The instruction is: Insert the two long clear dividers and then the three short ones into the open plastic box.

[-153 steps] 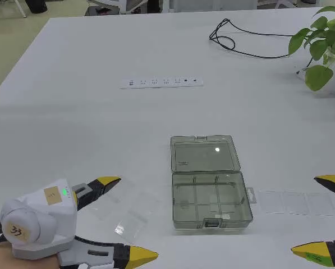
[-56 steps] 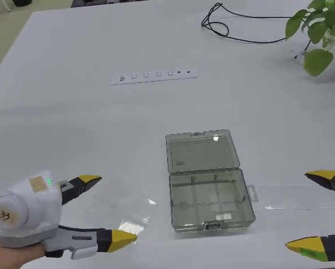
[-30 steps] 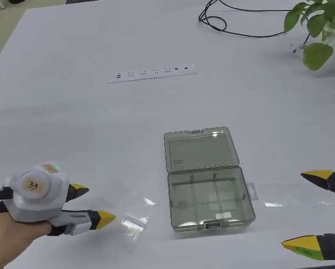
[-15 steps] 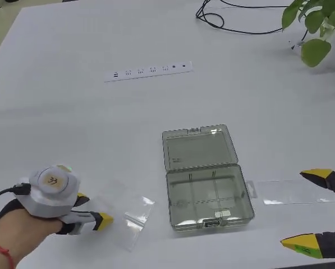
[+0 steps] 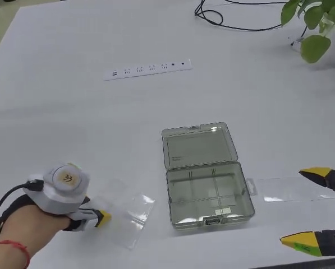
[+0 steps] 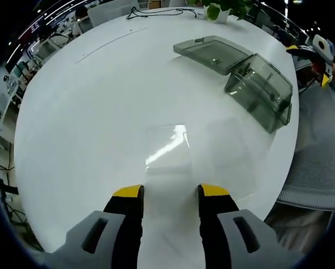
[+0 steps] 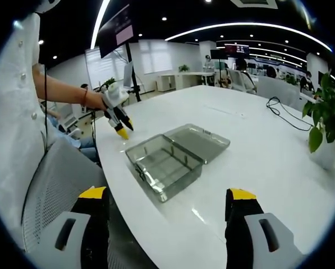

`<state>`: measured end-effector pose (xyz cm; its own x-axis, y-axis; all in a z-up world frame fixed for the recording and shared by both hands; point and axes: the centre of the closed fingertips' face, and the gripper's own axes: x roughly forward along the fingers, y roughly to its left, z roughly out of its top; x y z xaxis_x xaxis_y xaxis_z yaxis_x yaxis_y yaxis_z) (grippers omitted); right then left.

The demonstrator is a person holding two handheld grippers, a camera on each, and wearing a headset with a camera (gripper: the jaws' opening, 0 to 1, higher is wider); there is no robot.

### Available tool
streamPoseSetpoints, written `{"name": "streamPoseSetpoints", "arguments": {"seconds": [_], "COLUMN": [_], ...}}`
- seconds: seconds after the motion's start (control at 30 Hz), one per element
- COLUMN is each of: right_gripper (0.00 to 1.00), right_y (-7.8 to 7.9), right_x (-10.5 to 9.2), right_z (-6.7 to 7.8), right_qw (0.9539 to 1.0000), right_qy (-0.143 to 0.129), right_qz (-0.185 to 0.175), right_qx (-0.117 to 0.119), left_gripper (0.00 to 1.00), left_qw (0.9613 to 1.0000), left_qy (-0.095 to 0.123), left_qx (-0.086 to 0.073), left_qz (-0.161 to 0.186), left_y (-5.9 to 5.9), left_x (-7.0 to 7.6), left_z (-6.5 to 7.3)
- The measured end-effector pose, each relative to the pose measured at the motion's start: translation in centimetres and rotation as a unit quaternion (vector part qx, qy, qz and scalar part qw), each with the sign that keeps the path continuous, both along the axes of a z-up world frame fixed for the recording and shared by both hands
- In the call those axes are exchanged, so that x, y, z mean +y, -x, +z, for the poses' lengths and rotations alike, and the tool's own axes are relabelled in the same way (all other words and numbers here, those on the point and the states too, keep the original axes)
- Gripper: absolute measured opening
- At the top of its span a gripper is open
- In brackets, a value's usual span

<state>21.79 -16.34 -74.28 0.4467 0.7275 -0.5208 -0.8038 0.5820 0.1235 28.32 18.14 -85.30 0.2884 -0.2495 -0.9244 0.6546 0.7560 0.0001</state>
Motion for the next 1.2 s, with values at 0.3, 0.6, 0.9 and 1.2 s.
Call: {"name": "streamPoseSetpoints", "arguments": {"seconds": [0.3, 0.6, 0.9, 1.2], "right_gripper": [0.85, 0.85, 0.85, 0.84], "right_y": [0.1, 0.2, 0.1, -0.3], "right_x": [0.3, 0.3, 0.6, 1.1], "right_z": [-0.1, -0.1, 0.3, 1.4], "right_qw": [1.0, 1.0, 1.0, 0.9999], "right_qy": [-0.003, -0.001, -0.003, -0.01], "right_qz": [0.001, 0.001, 0.006, 0.007], "right_qx": [0.001, 0.001, -0.002, -0.01], "left_gripper": [0.32, 0.31, 0.3, 0.3], "left_qw": [0.9998, 0.999, 0.9964, 0.9866], "left_qy": [-0.008, 0.019, 0.057, 0.127], "left_qx": [0.017, 0.024, 0.021, 0.005], "left_qz": [0.01, 0.033, 0.059, 0.102], "left_y": [0.0, 0.2, 0.8, 0.7], "left_x": [-0.1, -0.3, -0.8, -2.0], "left_z": [0.0, 0.1, 1.0, 3.0]}}
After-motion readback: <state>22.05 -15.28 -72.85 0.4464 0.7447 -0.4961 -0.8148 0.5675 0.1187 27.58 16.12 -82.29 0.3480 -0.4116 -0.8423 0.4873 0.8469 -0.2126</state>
